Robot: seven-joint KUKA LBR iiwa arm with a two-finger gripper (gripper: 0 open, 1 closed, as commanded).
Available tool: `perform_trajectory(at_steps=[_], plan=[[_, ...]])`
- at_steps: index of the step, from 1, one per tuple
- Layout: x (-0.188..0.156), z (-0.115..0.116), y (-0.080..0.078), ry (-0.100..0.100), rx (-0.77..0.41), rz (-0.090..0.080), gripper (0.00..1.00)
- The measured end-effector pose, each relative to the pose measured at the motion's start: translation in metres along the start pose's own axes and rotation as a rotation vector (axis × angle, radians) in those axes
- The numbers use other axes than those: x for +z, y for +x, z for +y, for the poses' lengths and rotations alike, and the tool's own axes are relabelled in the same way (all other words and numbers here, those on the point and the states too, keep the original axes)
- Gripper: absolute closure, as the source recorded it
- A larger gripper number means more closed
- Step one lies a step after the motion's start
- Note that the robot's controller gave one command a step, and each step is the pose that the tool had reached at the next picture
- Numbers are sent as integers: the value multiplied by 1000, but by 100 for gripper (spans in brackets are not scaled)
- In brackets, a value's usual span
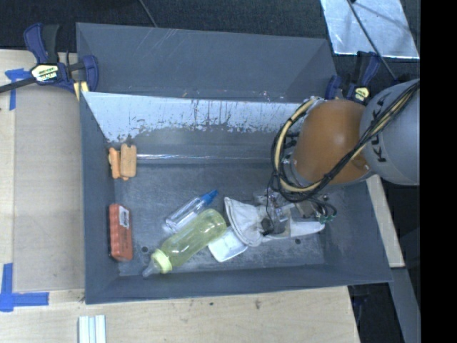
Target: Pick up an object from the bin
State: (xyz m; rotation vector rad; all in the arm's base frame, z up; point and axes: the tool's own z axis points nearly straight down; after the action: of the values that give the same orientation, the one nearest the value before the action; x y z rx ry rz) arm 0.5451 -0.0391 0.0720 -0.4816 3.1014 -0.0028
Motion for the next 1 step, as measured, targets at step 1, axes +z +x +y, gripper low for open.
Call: perform_trajectory(at_steps=[1], plan=[[-5, 1, 1, -1, 1, 2, 100]])
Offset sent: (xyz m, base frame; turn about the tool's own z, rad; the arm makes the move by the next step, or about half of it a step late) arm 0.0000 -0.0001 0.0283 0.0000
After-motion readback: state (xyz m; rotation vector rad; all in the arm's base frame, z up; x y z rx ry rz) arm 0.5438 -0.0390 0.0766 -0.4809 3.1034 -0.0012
